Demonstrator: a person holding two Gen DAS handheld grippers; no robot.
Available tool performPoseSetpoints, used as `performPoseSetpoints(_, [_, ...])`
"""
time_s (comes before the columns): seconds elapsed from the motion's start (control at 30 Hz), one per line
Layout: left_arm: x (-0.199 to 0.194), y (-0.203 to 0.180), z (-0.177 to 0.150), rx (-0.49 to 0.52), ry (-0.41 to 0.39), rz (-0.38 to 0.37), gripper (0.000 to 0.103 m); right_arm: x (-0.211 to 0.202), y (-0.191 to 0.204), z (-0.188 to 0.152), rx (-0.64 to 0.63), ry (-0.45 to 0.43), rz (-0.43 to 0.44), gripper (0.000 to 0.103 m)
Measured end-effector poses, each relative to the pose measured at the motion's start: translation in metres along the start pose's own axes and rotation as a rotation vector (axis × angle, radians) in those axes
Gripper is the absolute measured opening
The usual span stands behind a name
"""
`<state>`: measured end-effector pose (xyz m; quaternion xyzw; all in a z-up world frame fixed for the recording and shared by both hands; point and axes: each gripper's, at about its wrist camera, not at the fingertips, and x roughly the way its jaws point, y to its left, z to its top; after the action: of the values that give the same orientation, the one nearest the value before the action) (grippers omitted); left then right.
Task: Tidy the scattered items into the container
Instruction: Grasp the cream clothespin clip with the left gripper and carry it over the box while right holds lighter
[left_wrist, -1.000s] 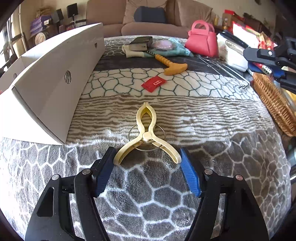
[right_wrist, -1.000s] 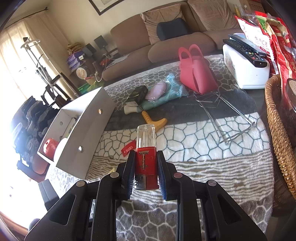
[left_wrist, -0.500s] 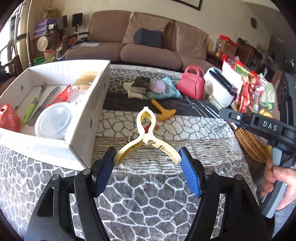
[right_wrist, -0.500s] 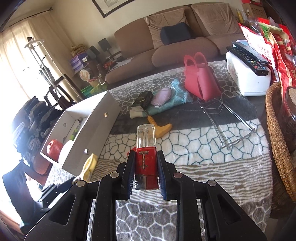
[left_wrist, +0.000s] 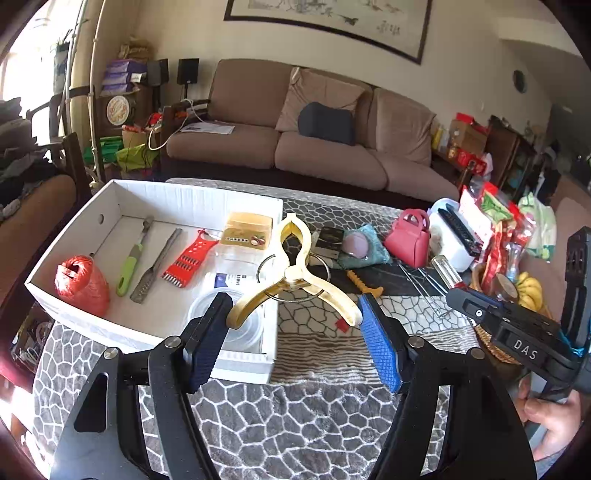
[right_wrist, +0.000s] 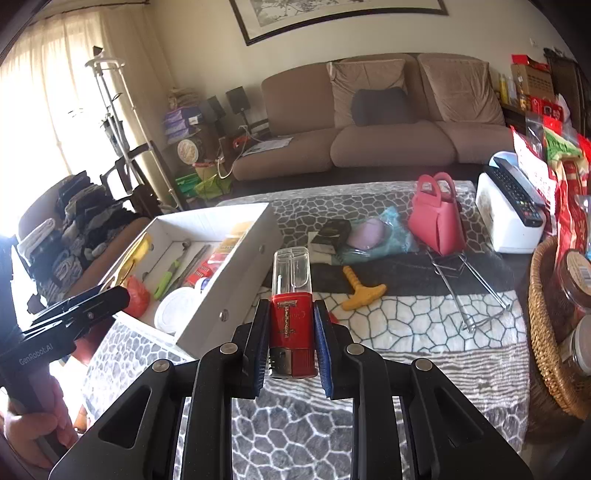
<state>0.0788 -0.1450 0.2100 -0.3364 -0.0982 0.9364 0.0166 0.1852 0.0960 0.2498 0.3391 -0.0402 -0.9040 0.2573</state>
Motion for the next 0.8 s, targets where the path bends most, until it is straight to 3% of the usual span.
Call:
performPoseSetpoints(0.4, [-0.040, 0.085, 0.018, -0.043, -0.021, 0.085, 0.067, 0.004, 0.112, 0.034, -0.104, -0.029, 0.067, 0.022])
performPoseSetpoints(0.8, [-0.019, 0.175, 0.030, -0.091, 0.010, 0.161, 0.067, 0.079, 0.196, 0.037, -0.146, 0.046, 0.153, 0.022])
